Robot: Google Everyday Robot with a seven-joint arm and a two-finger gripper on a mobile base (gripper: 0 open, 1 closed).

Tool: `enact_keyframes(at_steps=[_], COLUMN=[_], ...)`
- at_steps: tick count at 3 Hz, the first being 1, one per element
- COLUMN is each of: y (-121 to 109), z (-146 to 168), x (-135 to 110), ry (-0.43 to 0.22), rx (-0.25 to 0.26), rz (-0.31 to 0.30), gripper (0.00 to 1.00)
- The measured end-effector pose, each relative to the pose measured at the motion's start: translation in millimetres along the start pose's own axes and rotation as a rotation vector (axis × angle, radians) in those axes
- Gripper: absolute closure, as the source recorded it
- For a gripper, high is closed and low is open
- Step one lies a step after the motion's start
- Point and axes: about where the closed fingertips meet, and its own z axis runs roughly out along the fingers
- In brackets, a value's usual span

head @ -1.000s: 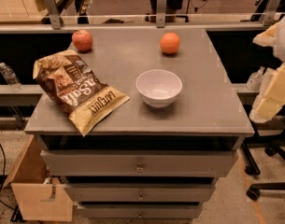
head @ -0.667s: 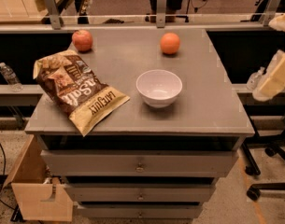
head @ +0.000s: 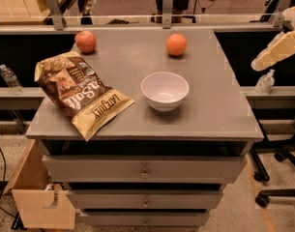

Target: Move orange near brown chip bag

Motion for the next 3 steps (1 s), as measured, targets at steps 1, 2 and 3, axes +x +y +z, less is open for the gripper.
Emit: enact_keyframes(at_steps=[1,2,3], y=[0,-7,-25], z=[0,9,42], x=[0,-4,-23], ry=[0.0,-0.022,-0.082], rx=[0.0,0.018,0.021], rz=[0.0,0.016,0.028], gripper=[0.0,0.0,0.0])
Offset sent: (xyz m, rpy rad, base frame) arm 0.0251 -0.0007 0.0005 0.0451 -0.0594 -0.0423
